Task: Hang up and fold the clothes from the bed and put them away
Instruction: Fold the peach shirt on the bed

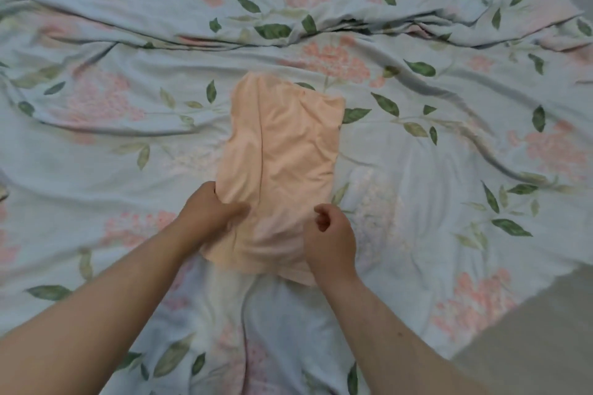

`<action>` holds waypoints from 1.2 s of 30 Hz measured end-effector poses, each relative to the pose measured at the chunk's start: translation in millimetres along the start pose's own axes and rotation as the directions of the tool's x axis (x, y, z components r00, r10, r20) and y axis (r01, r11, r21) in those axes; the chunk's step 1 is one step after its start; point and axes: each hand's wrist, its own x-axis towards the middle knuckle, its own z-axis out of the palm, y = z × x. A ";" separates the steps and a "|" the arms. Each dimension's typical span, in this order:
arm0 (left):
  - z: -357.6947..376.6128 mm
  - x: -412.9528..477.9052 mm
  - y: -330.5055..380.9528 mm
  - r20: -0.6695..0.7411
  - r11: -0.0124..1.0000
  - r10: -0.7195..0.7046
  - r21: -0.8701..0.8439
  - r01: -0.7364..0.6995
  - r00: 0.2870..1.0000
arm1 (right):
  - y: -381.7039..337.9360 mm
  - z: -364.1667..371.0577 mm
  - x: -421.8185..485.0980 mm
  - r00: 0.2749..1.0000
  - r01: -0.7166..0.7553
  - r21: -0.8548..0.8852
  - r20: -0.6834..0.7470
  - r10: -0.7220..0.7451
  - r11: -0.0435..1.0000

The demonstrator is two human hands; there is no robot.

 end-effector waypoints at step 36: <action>-0.2 -129.7 19.3 0.400 0.263 -0.317 -0.834 0.485 0.860 | -7.8 -93.2 -52.4 0.705 -0.709 0.589 0.573 0.418 0.388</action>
